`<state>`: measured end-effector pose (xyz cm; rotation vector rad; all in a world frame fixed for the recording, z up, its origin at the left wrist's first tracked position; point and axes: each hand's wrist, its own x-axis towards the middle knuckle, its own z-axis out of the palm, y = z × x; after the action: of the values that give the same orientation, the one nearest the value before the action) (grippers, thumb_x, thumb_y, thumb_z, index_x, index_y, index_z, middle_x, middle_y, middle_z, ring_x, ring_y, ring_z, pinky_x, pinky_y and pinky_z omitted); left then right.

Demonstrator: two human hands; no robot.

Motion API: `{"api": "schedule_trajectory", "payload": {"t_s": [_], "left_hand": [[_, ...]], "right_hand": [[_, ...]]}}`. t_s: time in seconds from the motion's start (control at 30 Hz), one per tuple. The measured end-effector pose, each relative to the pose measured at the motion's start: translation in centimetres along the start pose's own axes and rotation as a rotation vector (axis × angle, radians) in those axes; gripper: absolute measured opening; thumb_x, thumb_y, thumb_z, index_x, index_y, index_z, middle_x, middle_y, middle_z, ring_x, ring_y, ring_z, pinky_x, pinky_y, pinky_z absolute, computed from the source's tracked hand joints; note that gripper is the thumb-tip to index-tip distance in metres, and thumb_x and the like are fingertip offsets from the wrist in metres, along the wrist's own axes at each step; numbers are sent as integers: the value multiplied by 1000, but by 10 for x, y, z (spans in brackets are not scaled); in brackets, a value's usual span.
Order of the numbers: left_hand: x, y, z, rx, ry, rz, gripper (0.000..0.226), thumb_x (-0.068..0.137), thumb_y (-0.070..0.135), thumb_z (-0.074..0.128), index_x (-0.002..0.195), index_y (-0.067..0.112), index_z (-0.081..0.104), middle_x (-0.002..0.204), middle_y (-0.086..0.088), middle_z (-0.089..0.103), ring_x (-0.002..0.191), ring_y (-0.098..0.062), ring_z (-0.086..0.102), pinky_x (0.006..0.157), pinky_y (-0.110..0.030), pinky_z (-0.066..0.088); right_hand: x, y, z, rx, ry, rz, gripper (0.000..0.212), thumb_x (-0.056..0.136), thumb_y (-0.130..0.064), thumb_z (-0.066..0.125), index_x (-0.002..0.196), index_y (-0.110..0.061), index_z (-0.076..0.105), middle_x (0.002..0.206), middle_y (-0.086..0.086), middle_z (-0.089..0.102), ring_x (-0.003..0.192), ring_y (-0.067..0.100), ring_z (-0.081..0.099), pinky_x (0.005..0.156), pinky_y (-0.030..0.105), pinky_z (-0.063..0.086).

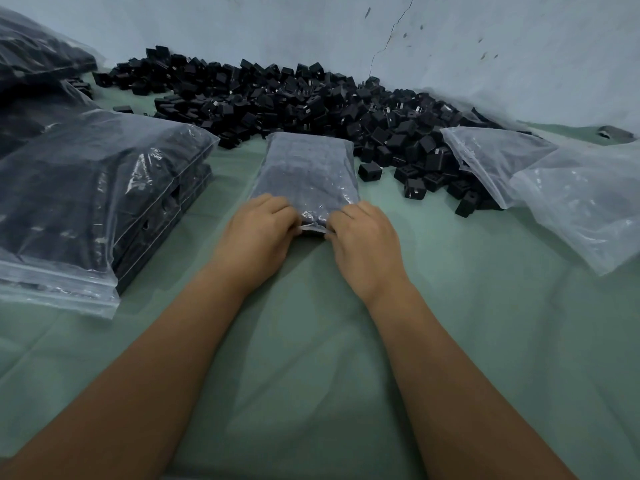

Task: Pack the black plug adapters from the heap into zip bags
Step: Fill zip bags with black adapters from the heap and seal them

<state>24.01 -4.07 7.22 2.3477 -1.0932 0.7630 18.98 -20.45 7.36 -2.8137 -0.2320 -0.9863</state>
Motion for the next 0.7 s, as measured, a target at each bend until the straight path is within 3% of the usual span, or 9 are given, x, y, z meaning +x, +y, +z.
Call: {"api": "schedule_trajectory", "payload": {"t_s": [0.17,0.47,0.7], "left_hand": [[2,2,2,0,-37,40,8,81,4,75,79,-2,71,78,-18,65,73,-37,61,68,-44,51],[3,4,2,-9,-40,44,10,81,-3,71,73,-6,67,72,-20,64,66,-37,61,62,-44,52],[4,6,5,4,-53,63,8,83,1,71,78,-4,68,76,-20,63,71,-38,59,66,-47,49]], "right_hand": [[3,0,2,-24,-142,19,6,79,-1,62,74,-5,63,75,12,61,78,30,54,67,39,42],[5,-6,6,60,-49,-61,17,66,11,65,66,-5,61,68,10,58,68,29,53,61,35,43],[4,-6,4,79,-80,-59,13,67,9,62,66,-4,59,68,11,58,69,29,52,62,36,43]]}}
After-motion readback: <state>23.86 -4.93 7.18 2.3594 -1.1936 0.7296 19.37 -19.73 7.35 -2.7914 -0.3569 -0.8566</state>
